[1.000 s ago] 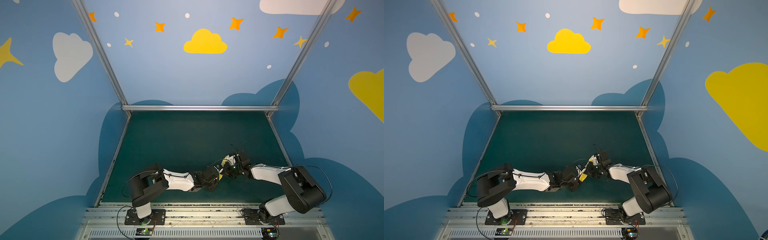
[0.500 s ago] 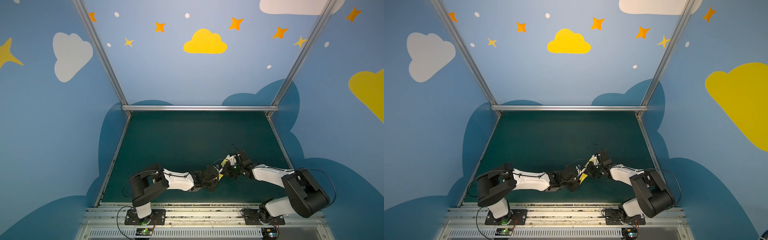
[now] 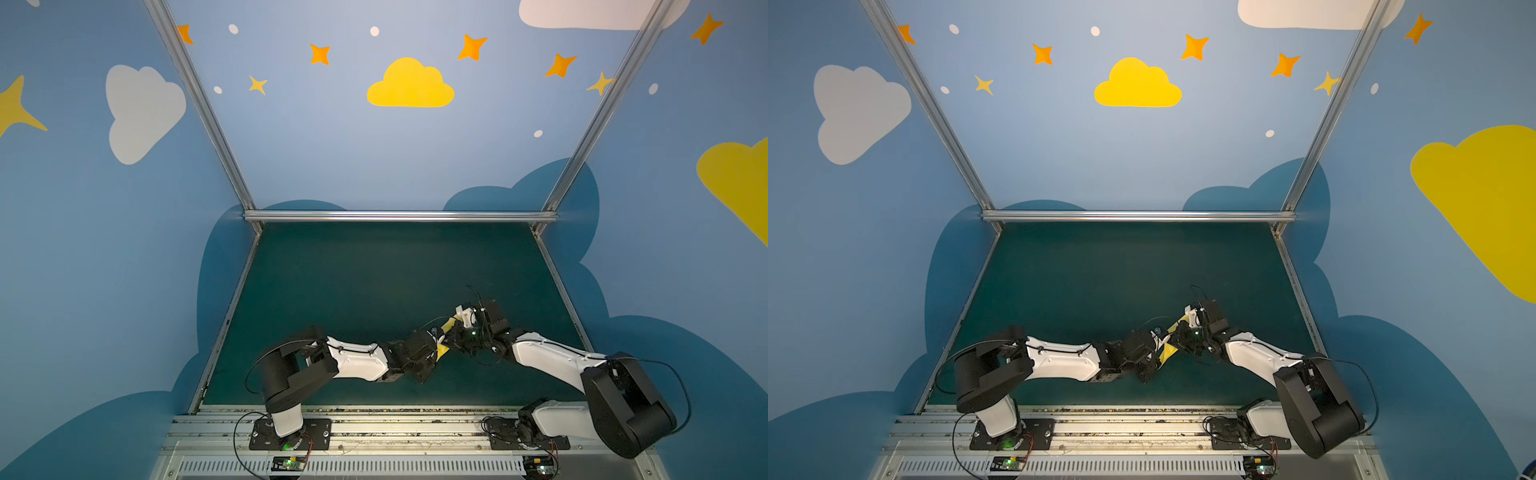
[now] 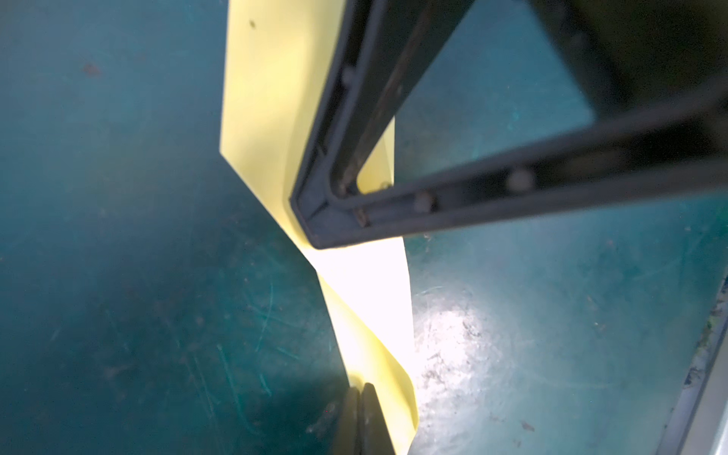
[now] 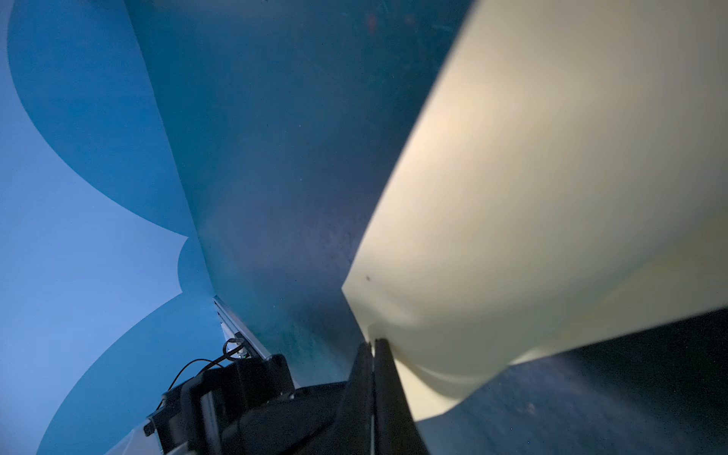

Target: Fold a paper plane with a square sheet of paper (fold left side to right side)

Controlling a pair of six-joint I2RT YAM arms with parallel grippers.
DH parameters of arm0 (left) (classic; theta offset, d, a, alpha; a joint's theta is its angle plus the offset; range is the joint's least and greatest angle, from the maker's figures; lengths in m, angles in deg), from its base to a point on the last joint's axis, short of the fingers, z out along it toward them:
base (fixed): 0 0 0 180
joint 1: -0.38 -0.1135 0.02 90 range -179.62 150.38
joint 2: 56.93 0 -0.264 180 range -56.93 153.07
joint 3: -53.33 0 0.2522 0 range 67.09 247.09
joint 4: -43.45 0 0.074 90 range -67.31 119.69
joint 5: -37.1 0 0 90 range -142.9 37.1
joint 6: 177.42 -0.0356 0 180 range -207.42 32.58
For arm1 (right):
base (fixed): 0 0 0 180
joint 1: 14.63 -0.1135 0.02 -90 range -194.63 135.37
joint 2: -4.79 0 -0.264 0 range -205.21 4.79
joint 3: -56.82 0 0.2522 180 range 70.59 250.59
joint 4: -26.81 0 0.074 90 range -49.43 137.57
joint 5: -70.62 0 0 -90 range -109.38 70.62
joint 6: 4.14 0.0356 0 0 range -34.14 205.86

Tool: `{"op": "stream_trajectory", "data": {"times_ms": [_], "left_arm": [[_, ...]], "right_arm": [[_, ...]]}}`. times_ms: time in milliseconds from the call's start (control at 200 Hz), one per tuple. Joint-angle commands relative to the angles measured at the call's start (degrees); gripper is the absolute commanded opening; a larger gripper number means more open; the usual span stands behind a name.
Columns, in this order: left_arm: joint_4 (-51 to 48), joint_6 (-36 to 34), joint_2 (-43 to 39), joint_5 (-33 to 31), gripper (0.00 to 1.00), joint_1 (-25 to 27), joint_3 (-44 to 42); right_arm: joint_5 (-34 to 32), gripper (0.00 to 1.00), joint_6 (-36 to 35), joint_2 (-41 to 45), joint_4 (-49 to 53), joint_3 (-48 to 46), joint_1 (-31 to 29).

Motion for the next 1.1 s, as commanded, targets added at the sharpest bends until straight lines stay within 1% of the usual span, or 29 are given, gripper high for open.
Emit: {"op": "stream_trajectory", "data": {"times_ms": [0, 70, 170, 210, 295, 340, 401, 481, 556, 626, 681, 776, 871, 971, 1001, 1066, 1096], "left_arm": [[-2.3, 0.4, 1.7, 0.9, 0.03, 0.0, 0.2], [-2.3, 0.5, 1.7, 1.0, 0.03, -0.1, 0.2], [-2.5, 0.5, 1.8, 1.1, 0.03, -0.1, 0.2], [-2.5, 0.5, 1.7, 1.1, 0.03, -0.1, 0.2], [-2.5, 0.5, 1.7, 0.9, 0.03, -0.1, 0.2], [-2.5, 0.5, 1.8, 1.0, 0.03, -0.1, 0.2], [-2.4, 0.5, 1.7, 0.9, 0.03, -0.1, 0.2], [-2.4, 0.5, 1.8, 1.1, 0.03, -0.1, 0.3], [-2.4, 0.5, 1.9, 1.1, 0.03, -0.1, 0.2], [-2.3, 0.6, 1.8, 1.2, 0.03, -0.1, 0.1], [-2.2, 0.6, 1.7, 1.2, 0.03, -0.1, 0.0], [-2.3, 0.5, 1.0, 1.1, 0.03, -0.1, 0.0], [-2.2, 0.1, -1.1, 0.3, 0.03, -0.1, -0.5], [-2.4, -0.6, -4.1, -0.6, 0.1, -0.1, -1.2], [-2.4, -0.8, -4.9, -0.9, 0.13, 0.0, -1.5], [-2.0, -1.0, -6.6, -2.0, 0.26, 0.3, -2.2], [-1.9, -1.2, -7.2, -2.5, 0.28, 0.4, -2.6]], "right_arm": [[-0.4, 0.0, 0.7, 1.3, 1.8, -1.8, -0.5], [-0.5, 0.0, 0.9, 1.9, 1.7, -2.7, -0.5], [-1.2, 0.12, 1.4, 3.7, 2.4, -4.0, -0.5], [-1.6, 0.19, 1.4, 4.6, 3.0, -4.4, -0.6], [-2.3, 0.4, 1.7, 6.3, 4.3, -5.0, -0.6], [-2.5, 0.47, 1.8, 7.0, 4.8, -5.2, -0.7], [-2.8, 0.51, 1.8, 7.6, 5.6, -5.2, -0.8], [-3.3, 0.52, 1.9, 7.8, 6.4, -5.1, -1.0], [-3.5, 0.5, 2.0, 7.3, 6.8, -5.1, -1.0], [-3.7, 0.42, 2.1, 6.6, 7.0, -4.9, -1.1], [-3.9, 0.3, 2.1, 6.1, 7.1, -4.7, -1.1], [-3.8, 0.0, 1.9, 5.4, 7.3, -3.8, -1.1], [-3.7, 0.0, 1.3, 5.1, 8.4, -2.6, -1.1], [-3.4, 0.0, 0.3, 4.9, 10.3, -0.9, -1.1], [-3.1, 0.0, 0.0, 4.8, 10.7, -0.4, -1.1], [-2.2, 0.0, -0.3, 4.6, 11.2, 0.7, -0.9], [-1.8, 0.0, -0.5, 4.5, 11.8, 1.2, -0.9]]}}
